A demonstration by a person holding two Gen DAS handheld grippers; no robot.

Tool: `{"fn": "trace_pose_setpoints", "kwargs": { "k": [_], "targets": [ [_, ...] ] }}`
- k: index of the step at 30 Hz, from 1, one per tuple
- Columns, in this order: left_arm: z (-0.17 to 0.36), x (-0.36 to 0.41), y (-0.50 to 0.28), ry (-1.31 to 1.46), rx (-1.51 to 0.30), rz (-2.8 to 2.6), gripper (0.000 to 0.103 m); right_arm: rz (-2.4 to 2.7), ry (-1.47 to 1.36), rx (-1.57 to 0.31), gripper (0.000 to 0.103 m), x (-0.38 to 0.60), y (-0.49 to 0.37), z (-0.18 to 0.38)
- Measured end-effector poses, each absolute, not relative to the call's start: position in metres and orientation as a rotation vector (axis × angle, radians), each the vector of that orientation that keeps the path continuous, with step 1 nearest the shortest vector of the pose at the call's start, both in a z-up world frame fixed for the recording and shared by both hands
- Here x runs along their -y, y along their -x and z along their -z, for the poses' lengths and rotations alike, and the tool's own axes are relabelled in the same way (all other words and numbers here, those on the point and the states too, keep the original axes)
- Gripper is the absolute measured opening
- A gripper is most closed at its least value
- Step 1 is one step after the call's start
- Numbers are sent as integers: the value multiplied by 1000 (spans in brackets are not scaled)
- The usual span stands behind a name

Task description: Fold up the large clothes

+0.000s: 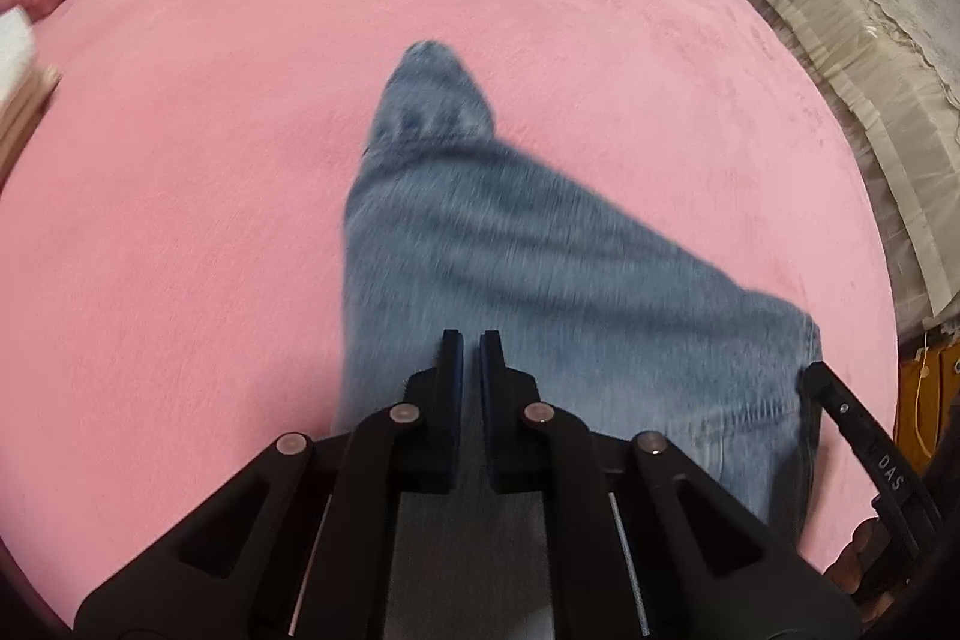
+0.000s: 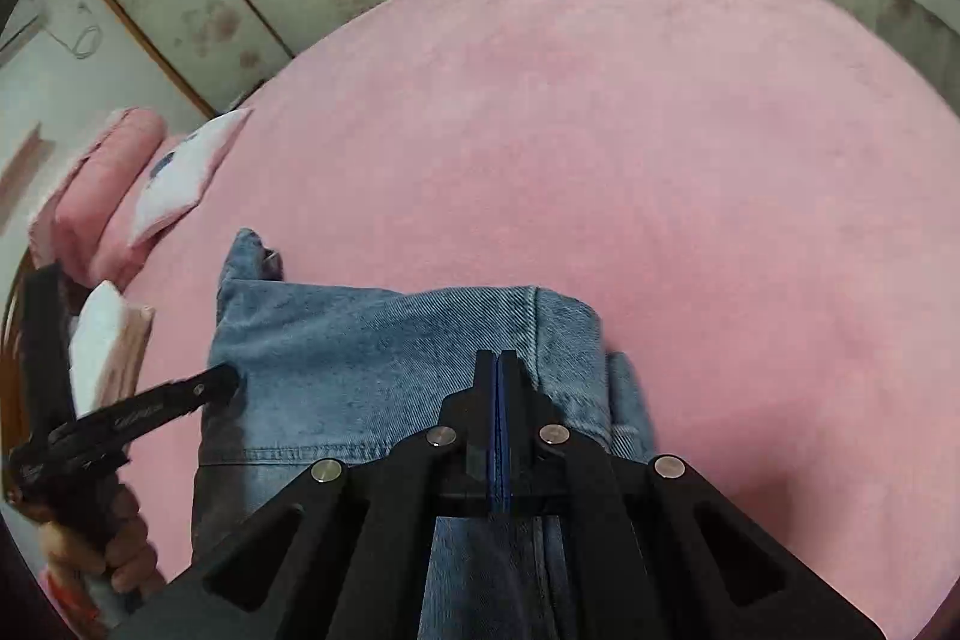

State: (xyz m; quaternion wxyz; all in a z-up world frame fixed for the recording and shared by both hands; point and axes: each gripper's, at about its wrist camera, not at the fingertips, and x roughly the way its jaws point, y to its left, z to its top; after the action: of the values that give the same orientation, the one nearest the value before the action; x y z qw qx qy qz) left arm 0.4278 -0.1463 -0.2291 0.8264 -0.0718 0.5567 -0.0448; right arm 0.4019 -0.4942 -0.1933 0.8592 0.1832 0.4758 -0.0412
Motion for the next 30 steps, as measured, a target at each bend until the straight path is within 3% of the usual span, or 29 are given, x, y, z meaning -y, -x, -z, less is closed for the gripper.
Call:
{"fn": "trace_pose_setpoints", "kwargs": {
  "k": [2,8,12,15,17,28,30],
  "targets": [
    [225,139,-412,171,-1185,93,5,108,-401,-1010,1,492,-391,189],
    [223,135,-345,188,-1261,15,6,43,-510,-1124,19,486,-336,192],
    [209,141,-293,123,-1254,-14,7,47,-527,-1199,23,469,-293,198],
    [203,136,-261,153,-1280,-21,21,50,-515,-1230,42,454,-263,195],
    [202,127,-239,187,-1319,-16,24,34,-484,-1255,56,442,-249,192],
    [172,134,-177,22,-1414,-41,28,6,-282,-1347,81,413,-212,156],
    [165,136,-176,17,-1410,-33,41,9,-230,-1348,81,411,-211,146]
  ]
}}
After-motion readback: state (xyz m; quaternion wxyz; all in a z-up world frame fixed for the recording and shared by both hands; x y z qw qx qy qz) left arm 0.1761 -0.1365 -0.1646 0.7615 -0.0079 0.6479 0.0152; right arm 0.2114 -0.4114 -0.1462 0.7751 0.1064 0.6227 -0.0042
